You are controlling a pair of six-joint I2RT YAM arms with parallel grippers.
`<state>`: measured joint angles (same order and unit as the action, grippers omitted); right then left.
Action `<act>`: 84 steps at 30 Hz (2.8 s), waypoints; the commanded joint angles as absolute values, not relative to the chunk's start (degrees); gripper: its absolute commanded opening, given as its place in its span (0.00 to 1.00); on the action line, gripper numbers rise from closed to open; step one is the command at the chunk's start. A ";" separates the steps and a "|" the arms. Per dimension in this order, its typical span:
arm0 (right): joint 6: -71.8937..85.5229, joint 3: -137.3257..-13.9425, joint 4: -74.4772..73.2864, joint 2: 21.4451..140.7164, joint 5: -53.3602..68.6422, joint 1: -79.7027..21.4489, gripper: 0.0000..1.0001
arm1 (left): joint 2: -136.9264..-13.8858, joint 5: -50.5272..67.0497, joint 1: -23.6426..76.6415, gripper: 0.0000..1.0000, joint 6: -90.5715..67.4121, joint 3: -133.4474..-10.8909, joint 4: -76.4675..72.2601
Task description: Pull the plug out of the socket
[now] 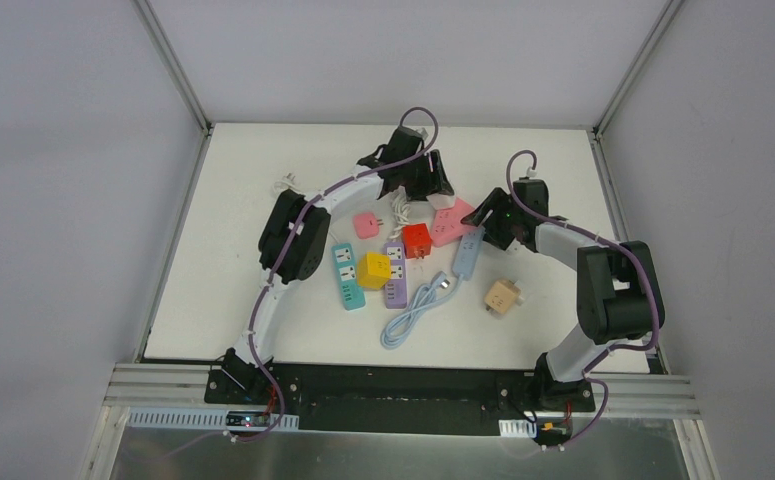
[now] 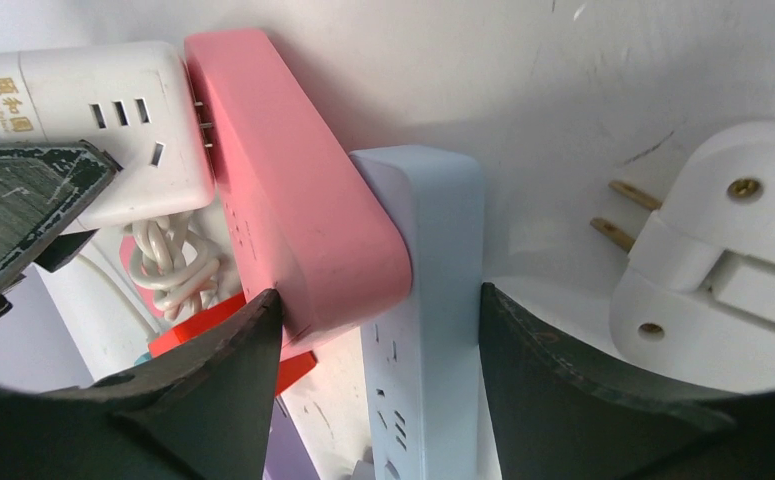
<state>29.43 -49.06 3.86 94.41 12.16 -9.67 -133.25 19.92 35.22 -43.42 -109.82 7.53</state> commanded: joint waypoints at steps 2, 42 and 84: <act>29.64 -47.08 -6.31 98.06 3.72 -9.61 0.00 | -128.19 17.24 39.62 0.00 -39.36 -118.57 17.18; 29.80 -47.72 -7.82 100.18 2.08 -9.76 0.00 | -124.42 23.09 39.79 0.00 -51.08 -115.16 13.44; 27.23 -55.35 -12.10 95.46 6.76 -9.69 0.38 | -80.20 0.35 28.74 0.00 -34.75 -64.30 25.60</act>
